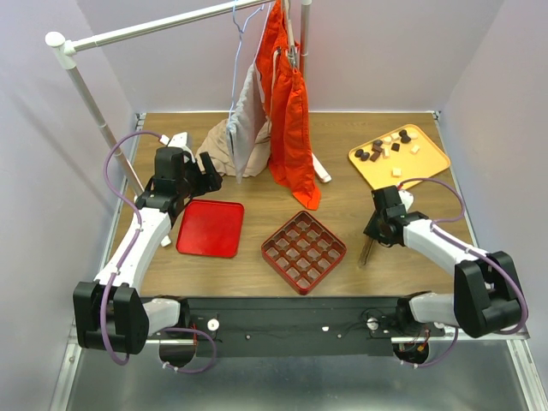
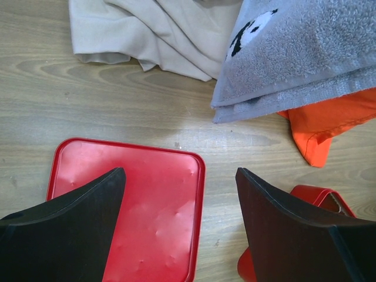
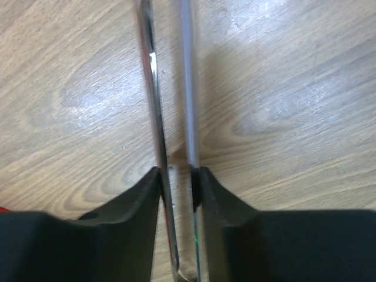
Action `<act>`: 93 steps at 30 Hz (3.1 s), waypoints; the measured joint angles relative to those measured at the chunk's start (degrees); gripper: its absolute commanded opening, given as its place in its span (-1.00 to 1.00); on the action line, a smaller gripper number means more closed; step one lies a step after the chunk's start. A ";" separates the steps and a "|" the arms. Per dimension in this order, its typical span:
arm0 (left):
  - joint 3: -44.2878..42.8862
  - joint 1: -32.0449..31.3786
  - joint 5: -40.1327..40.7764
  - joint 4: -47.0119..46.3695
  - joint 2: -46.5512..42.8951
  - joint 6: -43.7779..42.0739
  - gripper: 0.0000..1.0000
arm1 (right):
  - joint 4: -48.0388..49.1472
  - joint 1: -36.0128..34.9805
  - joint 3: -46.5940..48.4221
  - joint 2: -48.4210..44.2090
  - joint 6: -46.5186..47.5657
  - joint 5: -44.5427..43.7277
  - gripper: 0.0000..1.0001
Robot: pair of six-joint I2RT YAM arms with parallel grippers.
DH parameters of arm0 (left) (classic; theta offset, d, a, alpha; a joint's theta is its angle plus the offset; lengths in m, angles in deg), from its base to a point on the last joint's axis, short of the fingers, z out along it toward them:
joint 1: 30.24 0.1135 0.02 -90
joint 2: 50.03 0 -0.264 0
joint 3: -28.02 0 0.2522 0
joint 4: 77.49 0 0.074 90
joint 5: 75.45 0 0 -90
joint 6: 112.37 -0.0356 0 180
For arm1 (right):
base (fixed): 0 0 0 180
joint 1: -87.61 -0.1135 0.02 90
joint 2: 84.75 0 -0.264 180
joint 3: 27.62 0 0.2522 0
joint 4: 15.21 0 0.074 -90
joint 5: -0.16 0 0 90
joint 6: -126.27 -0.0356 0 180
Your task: Pack the chocolate
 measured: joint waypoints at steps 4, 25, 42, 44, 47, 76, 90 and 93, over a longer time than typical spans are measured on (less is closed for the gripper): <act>-0.33 0.00 -0.04 0.20 0.00 0.02 0.70 | -0.57 0.00 -0.02 -0.63 -0.22 0.96 -0.38; -1.03 -0.07 -0.44 0.39 -0.55 0.24 0.70 | -14.99 0.00 22.25 7.06 17.03 18.73 -0.27; -1.79 -0.07 -0.42 0.44 -0.55 0.22 0.70 | -19.91 0.00 24.68 10.86 21.18 18.69 0.01; -1.79 -0.07 -0.42 0.46 -0.55 0.22 0.70 | -20.00 0.00 24.68 10.43 21.16 17.99 0.02; -1.79 -0.07 -0.39 0.44 -0.55 0.24 0.70 | -20.39 0.00 24.70 9.46 21.14 16.46 0.02; -1.79 -0.09 -0.26 1.05 -0.57 -0.83 0.69 | -20.94 2.91 37.59 9.35 20.92 -7.80 -0.02; -1.77 -0.09 0.26 1.05 -0.55 -1.18 0.69 | -14.45 10.51 34.45 13.14 20.04 -3.43 0.00; -1.77 -0.09 0.26 1.05 -0.55 -1.64 0.69 | -13.64 10.71 34.45 14.45 19.71 -2.62 0.00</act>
